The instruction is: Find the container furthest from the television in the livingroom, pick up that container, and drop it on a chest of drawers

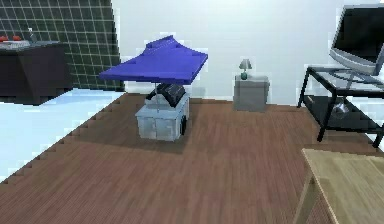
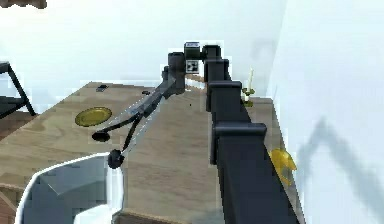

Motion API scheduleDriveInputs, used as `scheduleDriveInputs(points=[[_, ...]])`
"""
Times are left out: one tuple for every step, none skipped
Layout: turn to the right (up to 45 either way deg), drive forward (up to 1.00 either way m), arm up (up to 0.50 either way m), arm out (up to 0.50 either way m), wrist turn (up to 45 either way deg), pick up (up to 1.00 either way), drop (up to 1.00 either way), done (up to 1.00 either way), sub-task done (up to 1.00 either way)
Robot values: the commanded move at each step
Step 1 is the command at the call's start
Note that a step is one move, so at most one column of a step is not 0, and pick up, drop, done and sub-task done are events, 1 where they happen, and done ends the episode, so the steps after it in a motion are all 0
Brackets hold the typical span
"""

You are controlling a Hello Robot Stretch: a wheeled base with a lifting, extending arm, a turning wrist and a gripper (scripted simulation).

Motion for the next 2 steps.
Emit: scheduleDriveInputs(points=[[0.0,0.0,0.0,-0.36,0.0,0.0,0.0,0.0,0.0],[-24.0,0.0,0.0,0.0,0.0,0.0,0.0,0.0,0.0]])
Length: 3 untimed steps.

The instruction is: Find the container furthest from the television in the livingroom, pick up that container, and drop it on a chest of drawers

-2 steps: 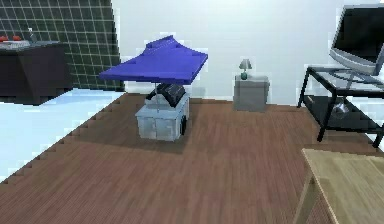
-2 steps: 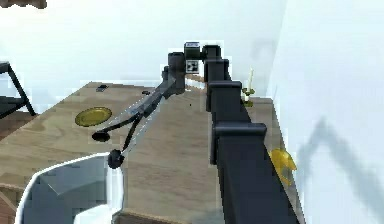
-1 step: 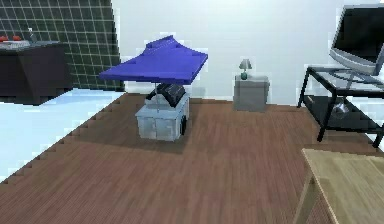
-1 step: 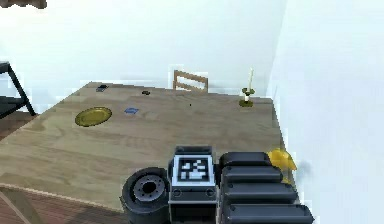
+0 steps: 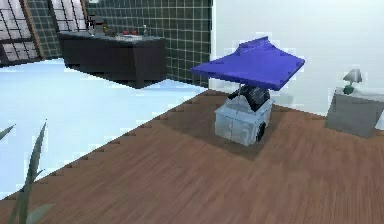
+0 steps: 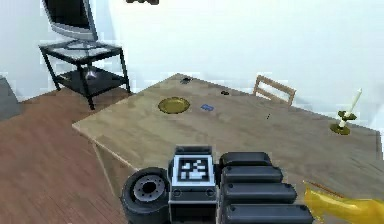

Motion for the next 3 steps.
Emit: scheduleDriveInputs(points=[[0.0,0.45,0.0,0.0,0.0,0.0,0.0,0.0,0.0],[3.0,0.0,0.0,0.0,0.0,0.0,0.0,0.0,0.0],[0.0,0.6,0.0,0.0,0.0,0.0,0.0,0.0,0.0]])
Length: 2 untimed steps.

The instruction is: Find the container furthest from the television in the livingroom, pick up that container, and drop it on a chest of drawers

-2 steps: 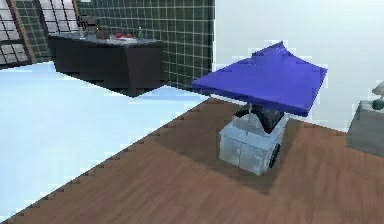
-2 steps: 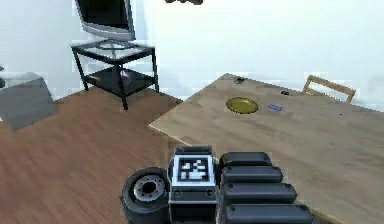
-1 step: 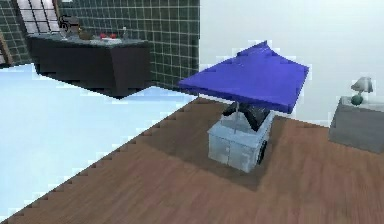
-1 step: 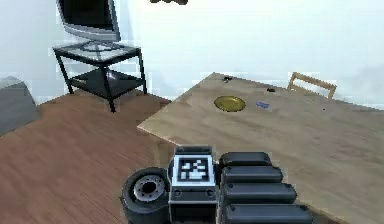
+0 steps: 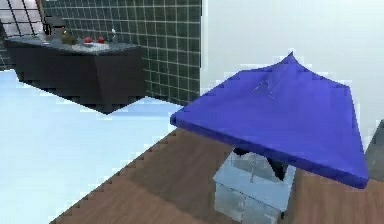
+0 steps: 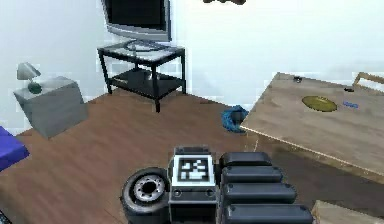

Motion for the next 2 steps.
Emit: scheduleDriveInputs(points=[[-45.0,0.0,0.0,0.0,0.0,0.0,0.0,0.0,0.0],[0.0,1.0,0.0,0.0,0.0,0.0,0.0,0.0,0.0]])
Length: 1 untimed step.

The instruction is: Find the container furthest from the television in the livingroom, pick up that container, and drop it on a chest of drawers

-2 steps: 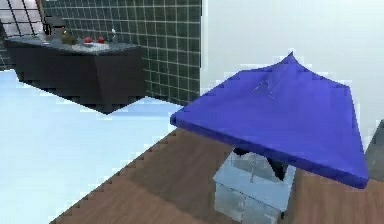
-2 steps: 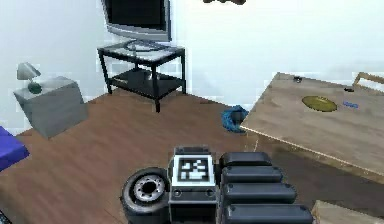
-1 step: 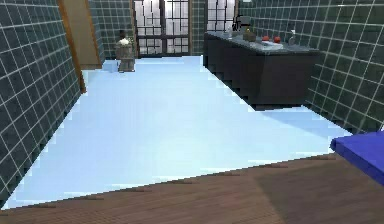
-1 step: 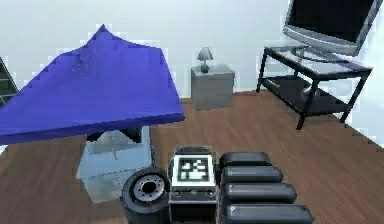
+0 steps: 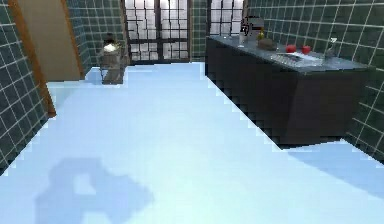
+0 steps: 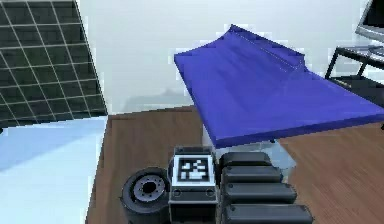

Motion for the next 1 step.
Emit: scheduleDriveInputs(points=[[0.0,1.0,0.0,0.0,0.0,0.0,0.0,0.0,0.0]])
